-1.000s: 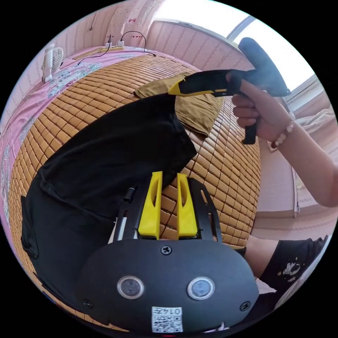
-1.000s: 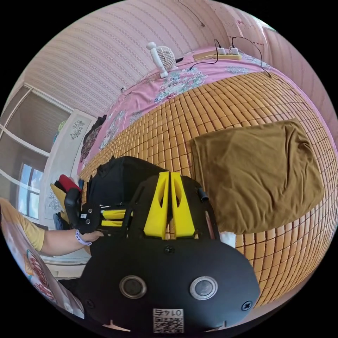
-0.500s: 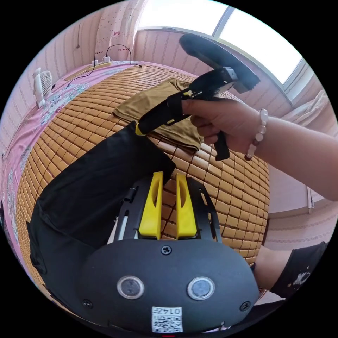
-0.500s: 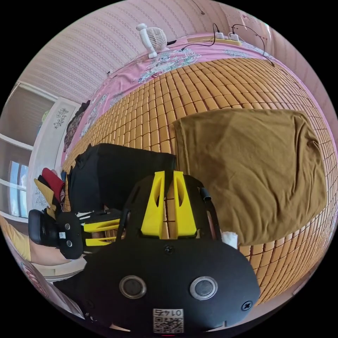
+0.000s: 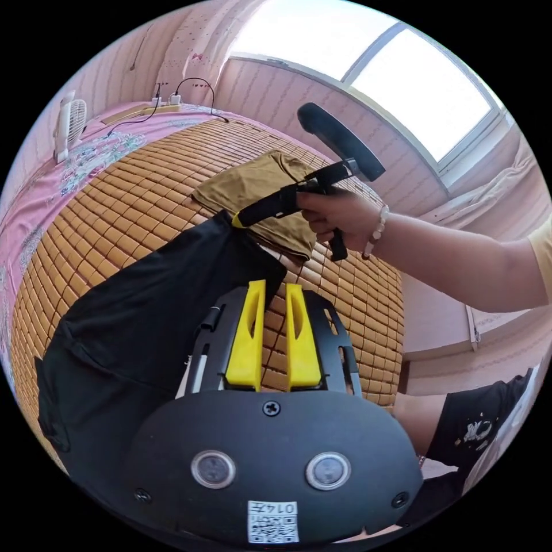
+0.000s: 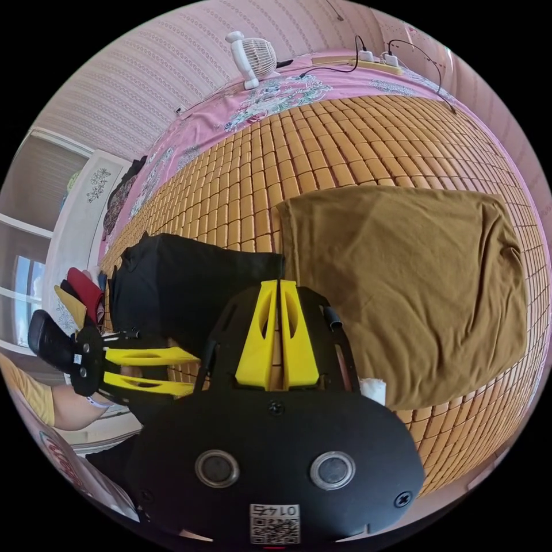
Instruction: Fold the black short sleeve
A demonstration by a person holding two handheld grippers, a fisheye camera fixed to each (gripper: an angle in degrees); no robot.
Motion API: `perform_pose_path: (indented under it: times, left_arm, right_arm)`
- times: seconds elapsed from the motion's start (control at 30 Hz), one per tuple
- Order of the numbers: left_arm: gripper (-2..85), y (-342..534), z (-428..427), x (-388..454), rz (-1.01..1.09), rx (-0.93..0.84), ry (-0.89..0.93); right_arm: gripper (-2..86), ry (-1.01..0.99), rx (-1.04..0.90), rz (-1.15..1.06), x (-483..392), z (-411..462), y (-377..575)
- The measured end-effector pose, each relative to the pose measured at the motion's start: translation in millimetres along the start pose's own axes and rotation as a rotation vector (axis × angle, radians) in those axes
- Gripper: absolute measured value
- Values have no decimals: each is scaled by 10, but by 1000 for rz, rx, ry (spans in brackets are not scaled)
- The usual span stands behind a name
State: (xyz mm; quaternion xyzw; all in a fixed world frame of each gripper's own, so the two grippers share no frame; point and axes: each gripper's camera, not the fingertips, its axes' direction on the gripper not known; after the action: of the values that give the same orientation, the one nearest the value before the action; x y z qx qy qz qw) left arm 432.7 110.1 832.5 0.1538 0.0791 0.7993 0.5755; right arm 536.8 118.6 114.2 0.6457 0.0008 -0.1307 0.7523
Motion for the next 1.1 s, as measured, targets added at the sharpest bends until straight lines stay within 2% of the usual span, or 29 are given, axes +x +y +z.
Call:
perform_pose_path:
  times: [0.13, 0.17, 0.23, 0.27, 0.33, 0.37, 0.4, 0.47, 0.57, 0.63, 0.73, 0.8, 0.93, 1.1]
  left_arm:
    - [69, -193, 215, 224, 19, -30, -52]
    - [44, -243, 383, 226, 20, -124, -113]
    - [12, -262, 304, 201, 20, -95, -145]
    - [1, -294, 250, 141, 9, -127, -113]
    - [-5, -254, 18, 6, -25, -24, 67]
    - [-7, -175, -135, -165, -77, 82, 235]
    - [-6, -115, -183, -380, -153, 105, 353]
    - [-5, -51, -192, -606, -207, 79, 425]
    - [14, -75, -288, -579, -168, 50, 342]
    - [45, -142, -317, -385, -108, 38, 278]
    - [84, -238, -179, -9, -21, -85, 169]
    - [89, -228, -303, 204, 20, -76, 102]
    - [92, -122, -670, 362, 50, -59, 121]
    - [82, 472, -1697, 343, -6, 82, 151]
  right_arm:
    - [1, 19, -21, -23, -29, 83, -13]
    - [1, 24, -31, -32, -39, 106, -24]
    - [0, 30, -37, -45, -55, 131, -39]
    - [0, 27, -38, -53, -62, 144, -48]
    - [0, 16, -42, -66, -68, 168, -58]
    - [0, 5, -47, -73, -69, 192, -59]
    - [0, 1, -49, -77, -68, 206, -59]
    - [0, 7, -59, -87, -55, 279, -50]
    - [0, 24, -75, -94, -18, 381, -41]
    - [0, 41, -62, -93, -2, 400, -24]
    - [1, 58, -46, -81, 40, 437, 36]
    - [1, 75, -35, -63, 74, 485, 87]
    - [2, 108, 34, -41, 79, 475, 251]
    - [2, 168, 157, -34, -169, 381, 757]
